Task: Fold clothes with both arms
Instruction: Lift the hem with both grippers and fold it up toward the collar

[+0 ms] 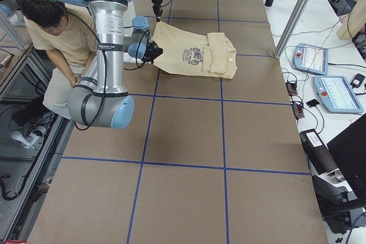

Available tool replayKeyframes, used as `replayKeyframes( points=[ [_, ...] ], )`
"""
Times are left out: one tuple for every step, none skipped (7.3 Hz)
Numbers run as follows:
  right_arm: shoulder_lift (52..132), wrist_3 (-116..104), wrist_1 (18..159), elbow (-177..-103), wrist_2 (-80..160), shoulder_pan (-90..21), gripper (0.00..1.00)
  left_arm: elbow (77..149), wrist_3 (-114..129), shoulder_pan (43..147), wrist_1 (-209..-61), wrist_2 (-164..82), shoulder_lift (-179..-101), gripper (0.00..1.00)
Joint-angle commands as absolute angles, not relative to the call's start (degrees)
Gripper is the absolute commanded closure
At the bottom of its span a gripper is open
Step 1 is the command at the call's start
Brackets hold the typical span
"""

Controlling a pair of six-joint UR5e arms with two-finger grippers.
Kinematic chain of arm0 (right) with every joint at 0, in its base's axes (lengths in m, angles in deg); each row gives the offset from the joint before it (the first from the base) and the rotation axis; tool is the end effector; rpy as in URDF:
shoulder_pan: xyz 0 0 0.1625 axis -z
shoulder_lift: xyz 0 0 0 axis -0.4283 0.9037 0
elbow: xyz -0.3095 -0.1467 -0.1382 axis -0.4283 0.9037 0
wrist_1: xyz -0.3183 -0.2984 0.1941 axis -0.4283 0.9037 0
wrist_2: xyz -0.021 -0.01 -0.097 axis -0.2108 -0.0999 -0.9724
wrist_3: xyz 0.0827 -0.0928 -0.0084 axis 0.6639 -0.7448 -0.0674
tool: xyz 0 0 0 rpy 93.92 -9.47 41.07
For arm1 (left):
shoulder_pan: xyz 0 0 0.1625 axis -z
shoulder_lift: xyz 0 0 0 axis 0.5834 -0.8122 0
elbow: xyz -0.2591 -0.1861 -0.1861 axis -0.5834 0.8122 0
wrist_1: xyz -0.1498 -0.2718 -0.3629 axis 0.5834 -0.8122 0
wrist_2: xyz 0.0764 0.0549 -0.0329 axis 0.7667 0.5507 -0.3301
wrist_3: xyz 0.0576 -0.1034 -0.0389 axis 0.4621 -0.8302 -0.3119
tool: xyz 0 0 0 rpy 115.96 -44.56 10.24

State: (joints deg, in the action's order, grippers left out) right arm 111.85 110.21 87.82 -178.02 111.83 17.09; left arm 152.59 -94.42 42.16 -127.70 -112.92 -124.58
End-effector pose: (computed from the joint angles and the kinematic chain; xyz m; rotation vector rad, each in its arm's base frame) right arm -0.4822 -0.1938 0.2201 -0.3703 -0.9152 0.7755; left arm 0.4909 -0.1820 0.1719 -0.2529 1.1043 -0.4778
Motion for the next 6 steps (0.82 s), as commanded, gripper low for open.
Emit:
replayKeyframes(
  points=[
    [107.27, 107.15, 92.91, -176.76, 119.36, 7.47, 1.00, 152.85, -84.50, 53.10, -127.39, -119.26, -129.71, 1.00],
    [101.49, 101.21, 97.81, -174.05, 119.71, 3.69, 1.00, 151.28, -78.62, 60.14, -127.13, -125.49, -130.71, 1.00],
    [95.60, 96.45, 104.04, -172.45, 120.41, -0.01, 1.00, 149.70, -75.87, 64.04, -127.04, -126.34, -132.37, 1.00],
    [89.10, 89.44, 108.28, -168.96, 120.68, -4.83, 1.00, 145.59, -75.14, 66.17, -127.04, -126.35, -135.35, 1.00],
    [87.12, 83.89, 109.19, -164.22, 121.81, -9.23, 1.00, 141.29, -72.00, 69.15, -127.04, -126.52, -138.51, 1.00],
    [85.45, 77.65, 108.59, -159.30, 122.17, -13.19, 1.00, 137.59, -71.54, 71.00, -128.17, -126.43, -140.02, 1.00]
  ],
)
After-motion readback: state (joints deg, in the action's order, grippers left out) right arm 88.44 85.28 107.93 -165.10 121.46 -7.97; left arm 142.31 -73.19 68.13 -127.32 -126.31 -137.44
